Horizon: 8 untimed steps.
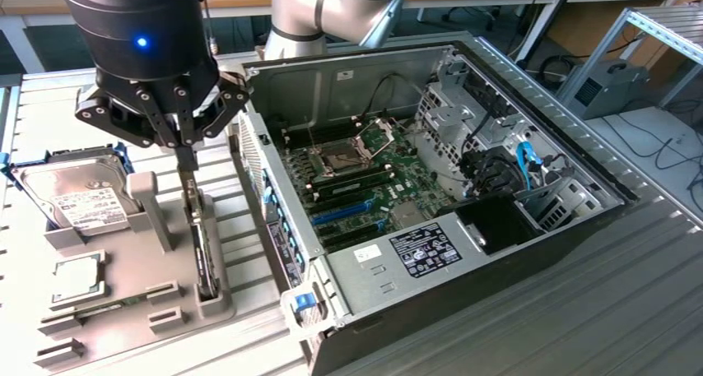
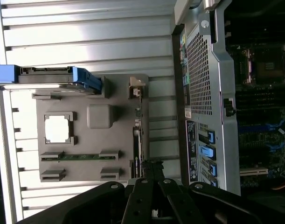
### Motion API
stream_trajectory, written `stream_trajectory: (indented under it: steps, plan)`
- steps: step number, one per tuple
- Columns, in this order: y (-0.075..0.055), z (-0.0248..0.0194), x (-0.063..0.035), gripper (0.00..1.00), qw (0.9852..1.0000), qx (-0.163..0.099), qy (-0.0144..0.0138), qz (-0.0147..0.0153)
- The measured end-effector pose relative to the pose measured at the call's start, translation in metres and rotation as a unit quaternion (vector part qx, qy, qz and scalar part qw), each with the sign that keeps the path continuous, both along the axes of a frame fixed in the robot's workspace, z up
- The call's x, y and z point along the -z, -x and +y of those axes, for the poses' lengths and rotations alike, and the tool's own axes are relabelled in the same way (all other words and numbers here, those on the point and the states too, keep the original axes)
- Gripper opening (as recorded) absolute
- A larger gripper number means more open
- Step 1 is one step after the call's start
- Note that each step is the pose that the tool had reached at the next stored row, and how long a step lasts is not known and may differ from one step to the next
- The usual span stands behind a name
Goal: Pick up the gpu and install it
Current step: 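Reach for the gpu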
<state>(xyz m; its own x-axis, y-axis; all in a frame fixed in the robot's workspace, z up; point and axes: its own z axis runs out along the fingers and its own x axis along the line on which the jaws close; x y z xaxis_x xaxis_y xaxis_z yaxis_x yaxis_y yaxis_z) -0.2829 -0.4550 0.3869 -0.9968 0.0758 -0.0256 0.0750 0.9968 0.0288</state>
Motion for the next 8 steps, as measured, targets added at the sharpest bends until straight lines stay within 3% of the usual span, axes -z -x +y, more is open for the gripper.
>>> stream_trajectory:
  steps: [4, 8]
  plan:
    - [0.0000, -0.0023, 0.0003, 0.11, 1.0000, 0.000, 0.0005, 0.0000]
    - [0.0000, -0.0085, 0.0008, 0.11, 1.0000, 0.000, 0.0024, 0.0000]
